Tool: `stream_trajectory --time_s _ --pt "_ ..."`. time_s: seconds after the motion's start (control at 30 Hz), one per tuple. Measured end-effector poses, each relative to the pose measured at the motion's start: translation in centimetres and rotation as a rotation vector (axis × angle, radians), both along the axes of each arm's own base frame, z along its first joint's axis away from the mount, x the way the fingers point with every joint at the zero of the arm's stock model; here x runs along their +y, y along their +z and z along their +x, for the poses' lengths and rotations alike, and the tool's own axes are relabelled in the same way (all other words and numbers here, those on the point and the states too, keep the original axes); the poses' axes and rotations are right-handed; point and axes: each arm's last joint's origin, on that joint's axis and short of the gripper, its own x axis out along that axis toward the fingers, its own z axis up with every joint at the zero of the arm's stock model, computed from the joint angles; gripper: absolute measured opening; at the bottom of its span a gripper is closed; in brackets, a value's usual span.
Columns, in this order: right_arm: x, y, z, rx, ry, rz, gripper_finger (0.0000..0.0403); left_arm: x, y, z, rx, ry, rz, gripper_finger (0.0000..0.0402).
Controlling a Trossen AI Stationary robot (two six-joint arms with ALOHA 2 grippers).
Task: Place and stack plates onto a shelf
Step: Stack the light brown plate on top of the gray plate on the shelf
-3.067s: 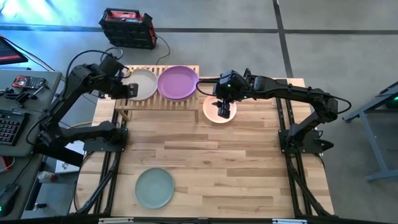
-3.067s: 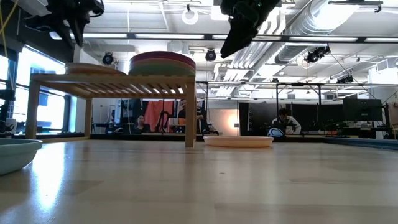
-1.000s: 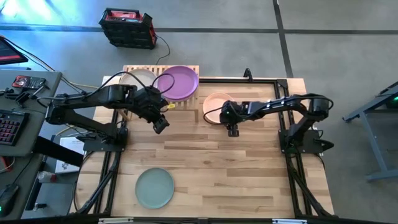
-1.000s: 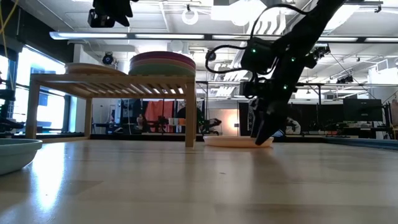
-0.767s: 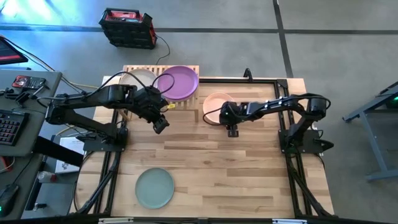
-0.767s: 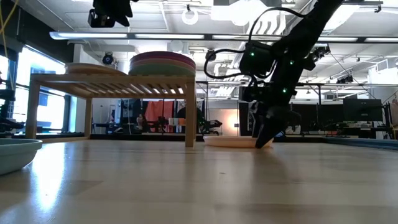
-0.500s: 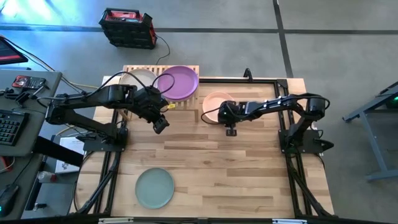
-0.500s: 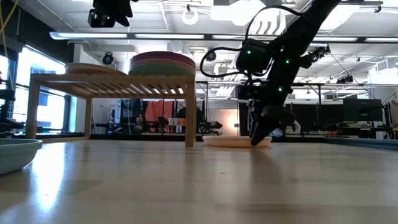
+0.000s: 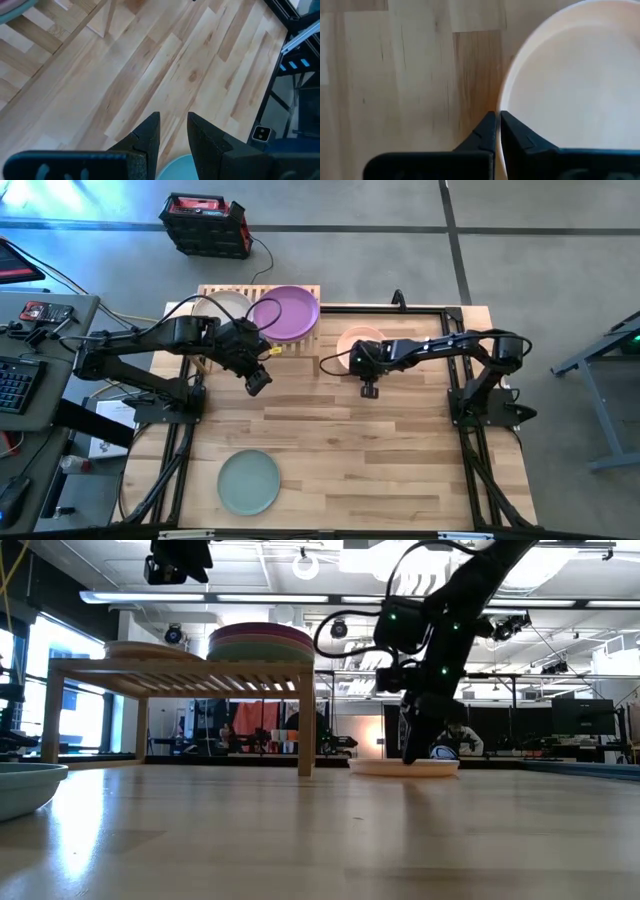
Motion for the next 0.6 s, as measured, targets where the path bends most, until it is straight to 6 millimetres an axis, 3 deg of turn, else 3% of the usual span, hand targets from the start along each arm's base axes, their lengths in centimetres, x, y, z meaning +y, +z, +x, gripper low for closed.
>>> stream_trajectory --time_s 0.6 --pt "0.37 0.25 0.13 -0.007 0.005 0.084 0.0 0.0 -0.03 -0.04 0.004 -0.017 0.012 0.0085"
